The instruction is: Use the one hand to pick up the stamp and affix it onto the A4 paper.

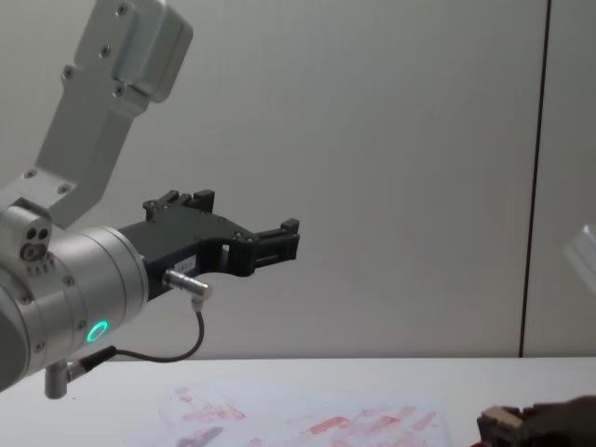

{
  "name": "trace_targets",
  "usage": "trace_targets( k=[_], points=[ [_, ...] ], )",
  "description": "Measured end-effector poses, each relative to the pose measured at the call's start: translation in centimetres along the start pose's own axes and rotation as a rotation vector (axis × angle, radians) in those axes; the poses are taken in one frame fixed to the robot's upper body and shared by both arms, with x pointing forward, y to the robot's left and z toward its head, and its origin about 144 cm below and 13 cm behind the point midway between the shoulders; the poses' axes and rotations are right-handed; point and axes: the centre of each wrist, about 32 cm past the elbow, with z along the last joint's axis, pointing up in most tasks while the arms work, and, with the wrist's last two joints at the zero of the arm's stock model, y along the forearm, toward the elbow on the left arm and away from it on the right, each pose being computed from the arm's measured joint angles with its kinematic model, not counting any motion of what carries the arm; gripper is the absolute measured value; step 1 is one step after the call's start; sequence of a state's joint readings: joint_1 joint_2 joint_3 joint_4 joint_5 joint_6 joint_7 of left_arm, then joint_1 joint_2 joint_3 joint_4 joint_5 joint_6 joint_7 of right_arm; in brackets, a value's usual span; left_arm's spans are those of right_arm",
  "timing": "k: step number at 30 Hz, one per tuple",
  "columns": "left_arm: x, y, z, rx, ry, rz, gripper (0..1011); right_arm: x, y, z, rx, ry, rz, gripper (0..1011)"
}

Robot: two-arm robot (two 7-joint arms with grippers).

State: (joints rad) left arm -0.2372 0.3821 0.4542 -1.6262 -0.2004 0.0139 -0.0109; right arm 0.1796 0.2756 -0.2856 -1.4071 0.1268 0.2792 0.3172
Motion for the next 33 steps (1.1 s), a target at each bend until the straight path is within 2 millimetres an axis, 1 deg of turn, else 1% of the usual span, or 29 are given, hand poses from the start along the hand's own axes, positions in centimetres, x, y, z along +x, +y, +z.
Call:
trace_targets(
  k=[7,10,11,12,14,21,24,26,27,32,33],
  points=[
    [0.0,0.0,0.0,0.0,0.0,0.0,1001,-0.2,0.3,1.3,0.066,-0.005,0.011,219],
    [0.0,0.0,0.0,0.0,0.0,0.0,1002,-0.5,0.9,2.5,0.12,-0.006,0.035,220],
    [0.0,0.0,0.0,0.0,0.0,0.0,1002,-0.5,0.9,2.5,0.12,-0.006,0.035,220],
    [0.0,0.0,0.0,0.0,0.0,0.0,1002,-0.7,1.2,3.1,0.142,-0.007,0.048,219],
    [0.0,0.0,0.0,0.0,0.0,0.0,1001,-0.9,1.5,3.6,0.161,-0.007,0.06,219],
    [0.0,0.0,0.0,0.0,0.0,0.0,1002,-2.1,3.5,5.4,0.207,-0.003,0.139,220],
    [0.0,0.0,0.0,0.0,0.0,0.0,1001,-2.9,4.9,6.1,0.209,0.003,0.186,220],
    [0.0,0.0,0.0,0.0,0.0,0.0,1001,-3.4,5.7,6.3,0.2,0.006,0.208,220],
    [0.0,0.0,0.0,0.0,0.0,0.0,1001,-3.4,5.7,6.3,0.2,0.006,0.208,219],
    [0.0,0.0,0.0,0.0,0.0,0.0,1001,-4.7,7.7,6.3,0.147,0.004,0.264,219],
    [0.0,0.0,0.0,0.0,0.0,0.0,1001,-4.7,7.7,6.3,0.147,0.004,0.264,220]
  ],
)
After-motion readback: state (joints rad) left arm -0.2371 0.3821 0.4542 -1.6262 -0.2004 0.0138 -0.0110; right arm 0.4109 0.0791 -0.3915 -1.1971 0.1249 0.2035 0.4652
